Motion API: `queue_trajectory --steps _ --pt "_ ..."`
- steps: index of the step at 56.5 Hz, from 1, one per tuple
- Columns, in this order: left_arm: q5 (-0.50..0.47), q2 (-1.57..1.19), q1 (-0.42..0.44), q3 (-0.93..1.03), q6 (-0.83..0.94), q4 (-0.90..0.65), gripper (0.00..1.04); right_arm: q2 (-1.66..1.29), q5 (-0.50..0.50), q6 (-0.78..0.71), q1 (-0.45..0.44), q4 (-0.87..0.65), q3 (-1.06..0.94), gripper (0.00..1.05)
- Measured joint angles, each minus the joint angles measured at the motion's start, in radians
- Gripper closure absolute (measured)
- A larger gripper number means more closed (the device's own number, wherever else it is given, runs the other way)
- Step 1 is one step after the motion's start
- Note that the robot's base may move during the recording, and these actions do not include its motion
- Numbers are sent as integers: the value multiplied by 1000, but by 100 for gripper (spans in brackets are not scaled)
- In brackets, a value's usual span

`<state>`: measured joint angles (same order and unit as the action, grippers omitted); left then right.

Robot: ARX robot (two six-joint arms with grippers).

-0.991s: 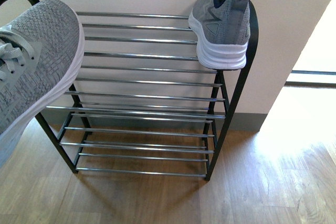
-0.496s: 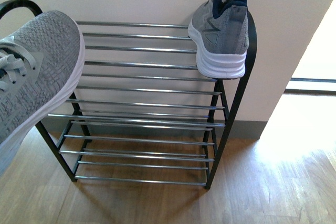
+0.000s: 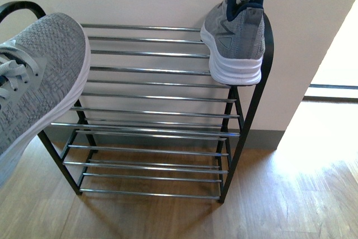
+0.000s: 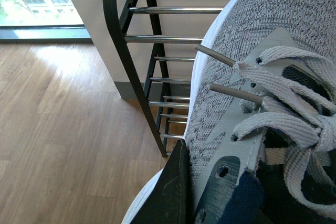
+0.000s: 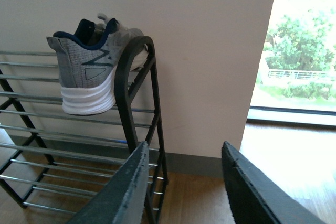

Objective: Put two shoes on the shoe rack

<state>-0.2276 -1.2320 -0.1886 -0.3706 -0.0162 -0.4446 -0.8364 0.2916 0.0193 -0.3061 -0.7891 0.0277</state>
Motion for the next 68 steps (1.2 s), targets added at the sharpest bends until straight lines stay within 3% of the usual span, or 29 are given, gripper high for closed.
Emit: queue_trajectory --steps 12,26,30,34,68 --pt "0 0 0 0 0 0 103 184 -91 -16 95 157 -8 104" --pt "0 0 0 0 0 0 103 374 -175 -15 183 332 -8 103" --pt "0 0 0 0 0 0 103 430 -278 -15 262 386 -9 103" --pt "0 0 0 0 0 0 103 462 -280 -16 295 414 -9 103" --pt "0 0 0 0 0 0 103 650 -289 -16 303 601 -9 103"
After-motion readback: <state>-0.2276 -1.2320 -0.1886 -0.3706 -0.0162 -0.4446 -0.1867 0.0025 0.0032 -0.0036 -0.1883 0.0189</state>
